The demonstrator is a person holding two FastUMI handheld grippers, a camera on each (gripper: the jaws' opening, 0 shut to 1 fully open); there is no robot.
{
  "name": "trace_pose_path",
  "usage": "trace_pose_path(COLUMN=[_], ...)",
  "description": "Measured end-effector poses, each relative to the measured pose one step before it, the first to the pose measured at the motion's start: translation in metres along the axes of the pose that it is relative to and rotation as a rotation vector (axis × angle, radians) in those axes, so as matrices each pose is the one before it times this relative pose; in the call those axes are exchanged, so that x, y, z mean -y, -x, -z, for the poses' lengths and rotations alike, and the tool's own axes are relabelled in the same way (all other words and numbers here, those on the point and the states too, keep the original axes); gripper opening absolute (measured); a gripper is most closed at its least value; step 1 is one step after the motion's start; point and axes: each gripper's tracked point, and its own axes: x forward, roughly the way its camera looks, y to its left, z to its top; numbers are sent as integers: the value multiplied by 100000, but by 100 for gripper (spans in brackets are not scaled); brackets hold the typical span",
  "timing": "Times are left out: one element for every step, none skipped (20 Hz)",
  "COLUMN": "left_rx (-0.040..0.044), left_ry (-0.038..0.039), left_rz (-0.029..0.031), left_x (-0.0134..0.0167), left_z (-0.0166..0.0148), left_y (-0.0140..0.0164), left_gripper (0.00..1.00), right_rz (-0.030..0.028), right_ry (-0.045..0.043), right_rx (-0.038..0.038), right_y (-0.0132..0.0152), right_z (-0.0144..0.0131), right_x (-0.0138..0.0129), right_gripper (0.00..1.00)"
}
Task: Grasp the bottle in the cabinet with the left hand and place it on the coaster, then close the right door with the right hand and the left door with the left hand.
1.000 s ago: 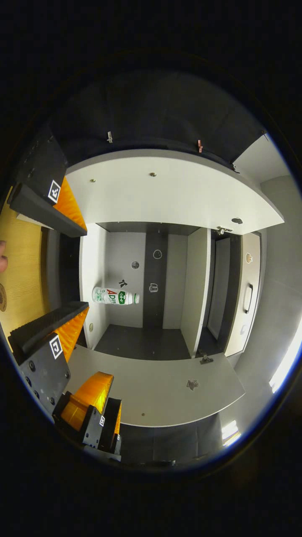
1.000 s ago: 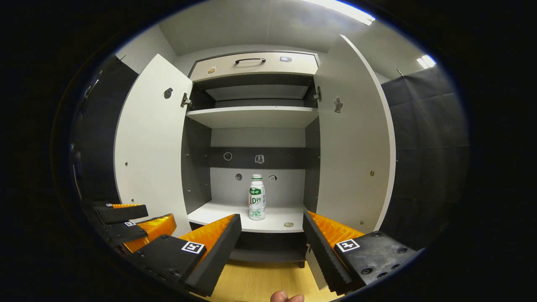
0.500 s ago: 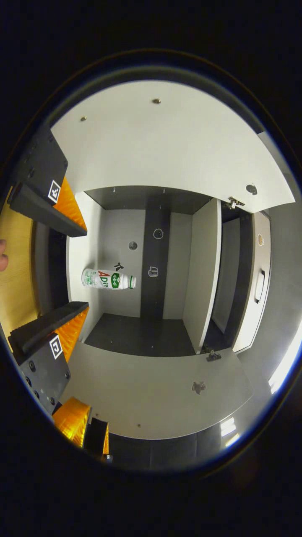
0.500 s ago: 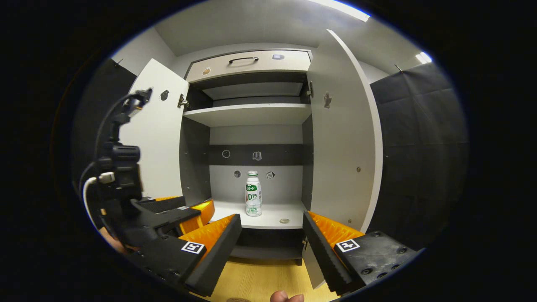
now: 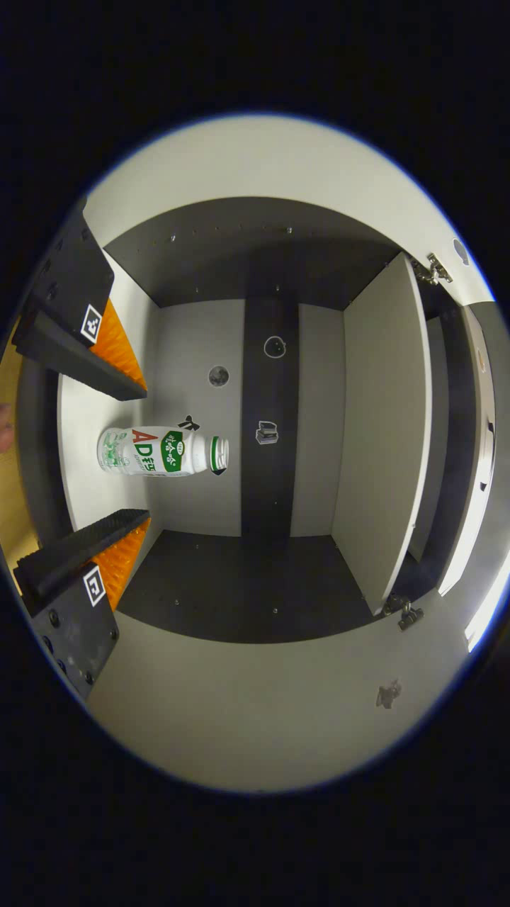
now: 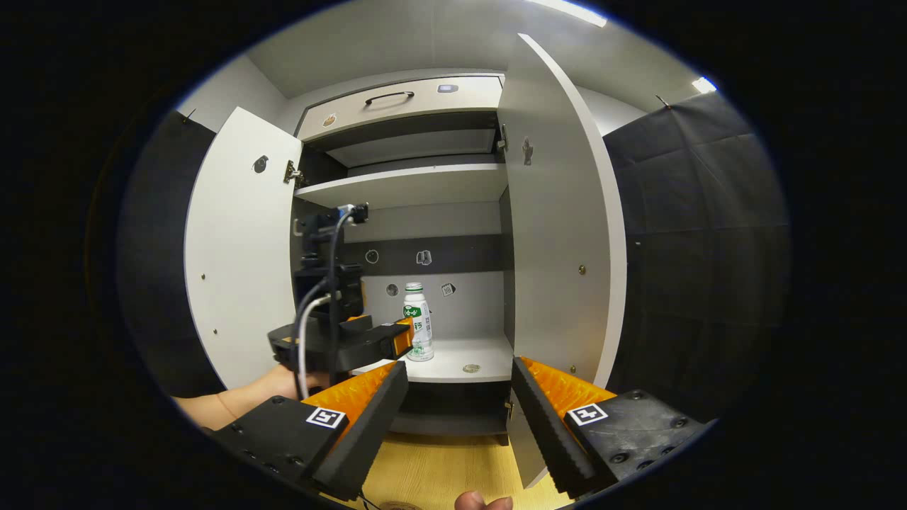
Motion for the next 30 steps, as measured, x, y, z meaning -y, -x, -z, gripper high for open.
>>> trace_pose_path(left_rx=[-971, -765, -253, -99, 37, -129, -362, -211, 137, 231, 217, -579, -23, 518, -748, -330, -148, 8, 473, 747, 870, 654, 1232, 958, 923, 378, 480, 541, 346, 95], left_ry=[-328, -984, -900, -518, 40, 618, 1002, 928, 390, -92, -217, 27, 285, -282, -260, -237, -104, -165, 48, 333, 465, 630, 914, 873, 324, -662, -1016, -611, -1, 250], left_rz=[-854, -1217, -533, -453, -41, 250, 329, 574, -180, -602, -671, 528, 886, -1591, 922, 524, 143, 233, 57, 606, 250, 372, 159, 196, -31, -598, -689, -605, -143, -622], left_x=[-342, -410, -226, -172, -10, 90, 166, 142, 12, -60, -93, 20, 342, -24, 275, 7, -221, -22, 70, 44, -123, -79, -174, -46, -156, -152, -27, -143, -70, -210], left_z=[538, 382, 397, 133, 240, 128, 171, 26, -2, -124, 8, 82, 136, -233, 79, -114, -166, -321, -423, -551, -317, -526, -700, -729, -477, -489, -221, -233, 134, 183], left_y=[-1495, -1418, -1322, -1208, -1102, -1090, -864, -782, -744, -599, -487, -320, -115, 212, -38, 181, 66, 281, 353, 454, 664, 1011, 1458, 1370, 1519, 1497, 1627, 1572, 1717, 1611], left_gripper=[98, 98, 98, 98, 98, 98, 98, 98, 98, 98, 98, 98, 98, 88, 79, 79, 78, 78, 78, 78, 78, 78, 78, 79, 78, 77, 78, 78, 77, 77], right_rz=[-328, -631, -1011, -809, -897, -587, -384, -498, -595, -626, -281, 194, 517, 526, 566, 295, 210, 230, 70, 14, 205, 292, 459, 589, 691, 620, -350, -786, 751, 1033], right_ry=[759, 432, -118, -408, -222, 446, 820, 596, 25, -377, -287, 44, 226, 135, -191, -372, -224, 103, 282, 171, 39, -159, -113, -204, -226, -377, -1243, -1426, -490, 407], right_rx=[257, 240, -38, -530, -559, -550, -152, -74, -749, -826, -504, -284, 2, 168, 135, 72, 174, 428, 457, 1020, 1092, 1147, 989, 421, -204, -480, -686, -599, -174, -57], right_y=[-231, -251, -238, -262, -276, -253, -252, -252, -243, -213, -255, -164, -204, -126, -51, -27, 5, 132, 102, 228, 241, 248, 231, 201, 194, 251, 252, 309, 260, 294], right_z=[15, -34, 118, 216, 241, 296, 200, 221, 278, 315, 174, 109, -19, -4, -46, 0, -44, -63, -92, -171, -252, -298, -199, -129, -15, 145, 151, 149, 114, 83], right_x=[37, -64, -136, -132, -161, -108, -35, -78, -76, -29, 51, 180, 244, 271, 139, 106, -20, -73, -101, -101, -120, -83, -89, -57, 16, 40, -159, -253, 180, 324], right_gripper=[98, 98, 98, 97, 97, 98, 98, 98, 98, 98, 98, 98, 98, 98, 98, 98, 98, 98, 98, 98, 98, 98, 98, 98, 98, 98, 98, 98, 98, 98])
